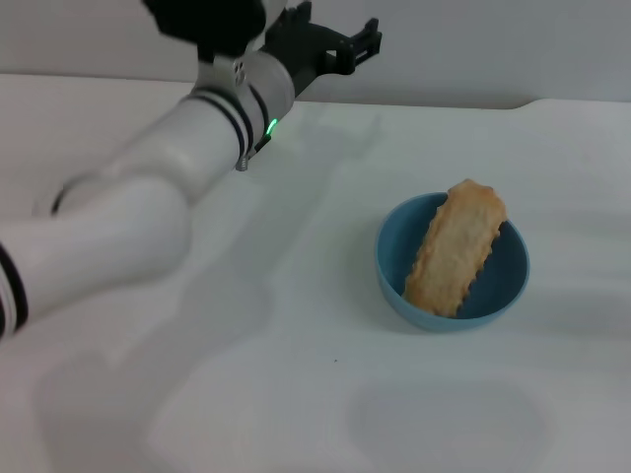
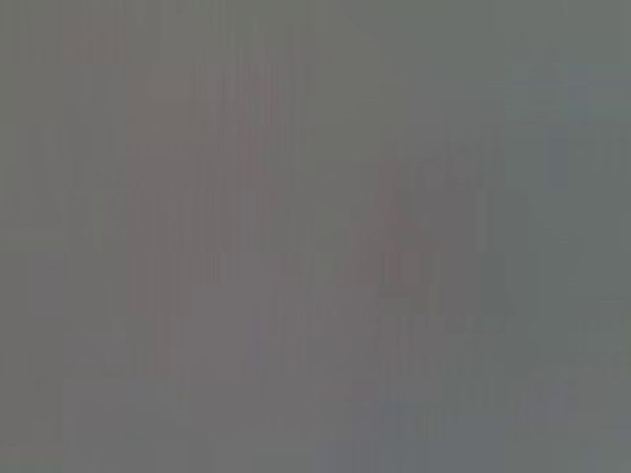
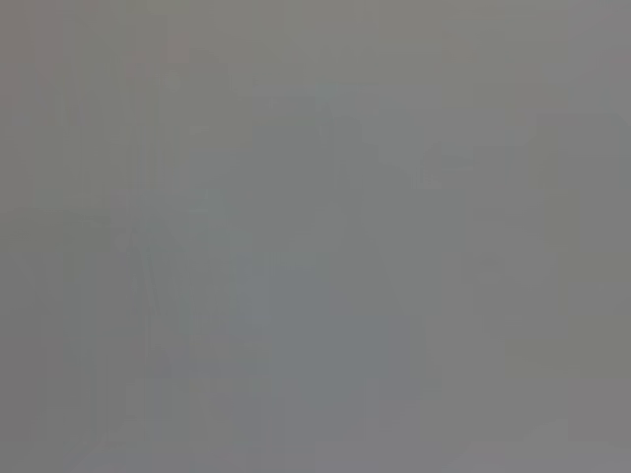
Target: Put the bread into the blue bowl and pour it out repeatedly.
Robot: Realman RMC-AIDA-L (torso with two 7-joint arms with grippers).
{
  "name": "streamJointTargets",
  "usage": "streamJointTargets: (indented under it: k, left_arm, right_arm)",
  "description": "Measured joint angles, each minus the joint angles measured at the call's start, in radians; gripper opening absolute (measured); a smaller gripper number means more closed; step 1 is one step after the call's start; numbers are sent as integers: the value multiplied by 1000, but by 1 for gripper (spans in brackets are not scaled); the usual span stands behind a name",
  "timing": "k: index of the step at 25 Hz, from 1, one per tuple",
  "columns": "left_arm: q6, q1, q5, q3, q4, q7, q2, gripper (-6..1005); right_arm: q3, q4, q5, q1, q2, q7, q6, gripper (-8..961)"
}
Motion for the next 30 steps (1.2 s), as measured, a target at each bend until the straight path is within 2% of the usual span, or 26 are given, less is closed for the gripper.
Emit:
streamJointTargets:
  k: [3, 6, 12, 21, 30]
  left_arm:
    - [-265, 47, -1, 155, -28, -23, -3, 858]
    - [-345, 58, -5, 199, -52, -64, -5, 857]
    - [-345, 61, -22, 247, -114, -149, -5, 857]
    - [-345, 92, -40, 271, -121, -154, -5, 856]
    - [-353, 87, -38, 300, -137, -154, -4, 856]
  right_arm:
    - [0, 72, 126, -1, 0, -125, -13, 726]
    - [0, 127, 217, -8, 0, -183, -48, 726]
    - [5, 203, 274, -20, 0, -198, -104, 726]
    - [88, 259, 292, 2, 0, -199, -99, 726]
    - [93, 271, 297, 1, -1, -236, -82, 726]
